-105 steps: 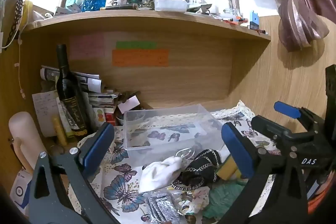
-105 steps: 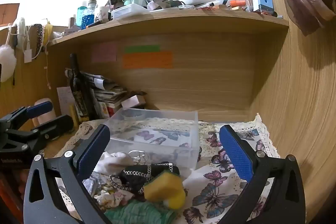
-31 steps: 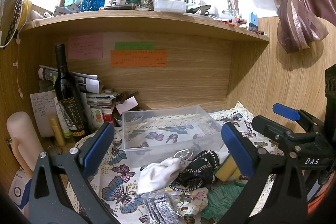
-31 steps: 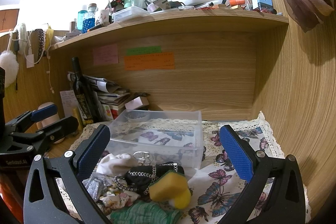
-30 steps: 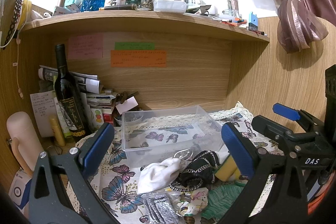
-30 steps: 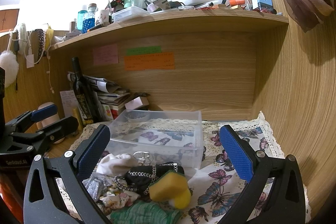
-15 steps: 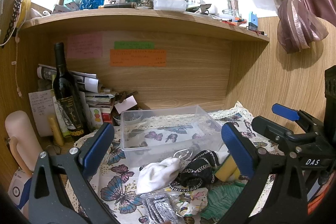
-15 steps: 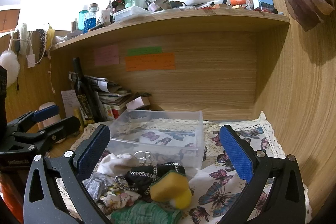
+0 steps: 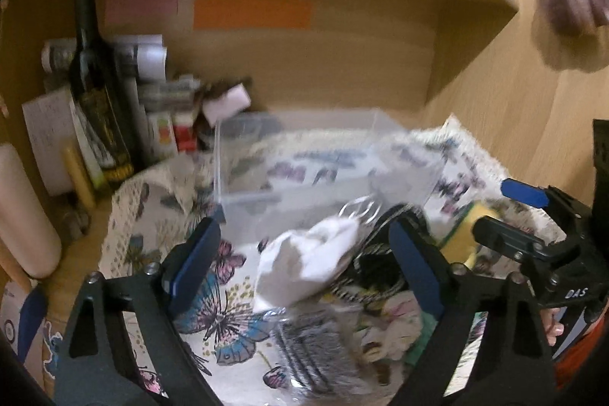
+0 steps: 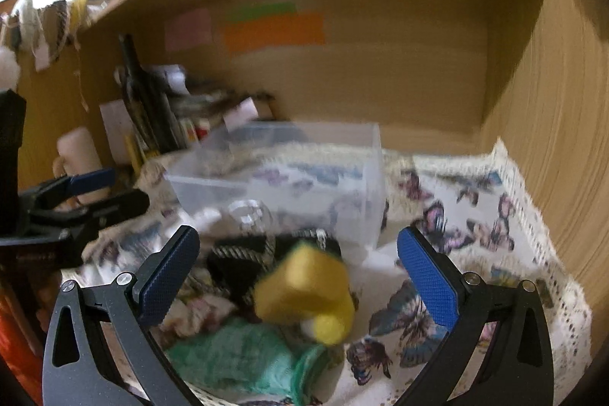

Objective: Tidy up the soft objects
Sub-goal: 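Grasp the white cloth with the left tool while the right tool grasps the yellow sponge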

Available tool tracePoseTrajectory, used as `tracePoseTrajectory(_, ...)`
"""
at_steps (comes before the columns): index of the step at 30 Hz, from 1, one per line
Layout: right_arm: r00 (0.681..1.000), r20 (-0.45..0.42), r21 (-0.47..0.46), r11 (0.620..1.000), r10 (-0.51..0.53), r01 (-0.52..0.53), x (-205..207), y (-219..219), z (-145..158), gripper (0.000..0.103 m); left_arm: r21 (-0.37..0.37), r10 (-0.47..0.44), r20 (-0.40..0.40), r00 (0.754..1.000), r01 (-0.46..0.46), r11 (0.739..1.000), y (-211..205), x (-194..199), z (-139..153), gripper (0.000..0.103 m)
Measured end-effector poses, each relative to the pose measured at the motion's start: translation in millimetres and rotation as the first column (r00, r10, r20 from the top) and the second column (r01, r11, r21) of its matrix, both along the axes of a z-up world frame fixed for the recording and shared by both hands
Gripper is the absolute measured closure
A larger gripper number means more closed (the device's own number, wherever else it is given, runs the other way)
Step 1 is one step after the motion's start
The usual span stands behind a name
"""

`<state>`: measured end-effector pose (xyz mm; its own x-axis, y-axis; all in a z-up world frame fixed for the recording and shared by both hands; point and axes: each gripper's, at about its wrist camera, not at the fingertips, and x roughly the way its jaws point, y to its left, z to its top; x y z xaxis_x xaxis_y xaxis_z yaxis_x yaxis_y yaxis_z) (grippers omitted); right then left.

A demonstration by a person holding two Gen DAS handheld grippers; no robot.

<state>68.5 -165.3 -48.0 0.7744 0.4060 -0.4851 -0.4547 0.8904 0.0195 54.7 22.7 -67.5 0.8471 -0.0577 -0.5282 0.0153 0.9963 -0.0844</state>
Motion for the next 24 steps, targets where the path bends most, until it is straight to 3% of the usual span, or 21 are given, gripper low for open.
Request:
tracePoseTrajectory(3,0.999,-0.052,-0.008,1.0,-0.005,0.005,8,-4,-14,0.003,-0.015,0.012,-0.063,0.998,-0.013,1.0,8,15,-13,0.012)
tracePoseTrajectory(10,0.987,-0.16,-0.003,1.0,0.015,-0.015,23,-11,-35,0.033,-0.082,-0.019,-0.204,0.979,0.002,0.997,16,45,-43,0.017)
tracePoseTrajectory(13,0.981,-0.189,0.005,0.999,0.036,-0.036,27,-11,-40,0.041,-0.089,-0.009,-0.235,0.972,-0.012,0.996,17,49,-52,0.034)
tracePoseTrajectory(18,0.979,-0.189,0.015,0.997,0.072,-0.07,24,-8,-43,0.057,-0.109,-0.052,-0.267,0.962,0.024,0.994,15,51,-58,0.073)
tracePoseTrajectory(24,0.988,-0.141,0.01,0.998,0.068,-0.067,20,-5,-31,0.06,-0.072,-0.059,-0.233,0.971,0.043,0.996,8,38,-50,0.092)
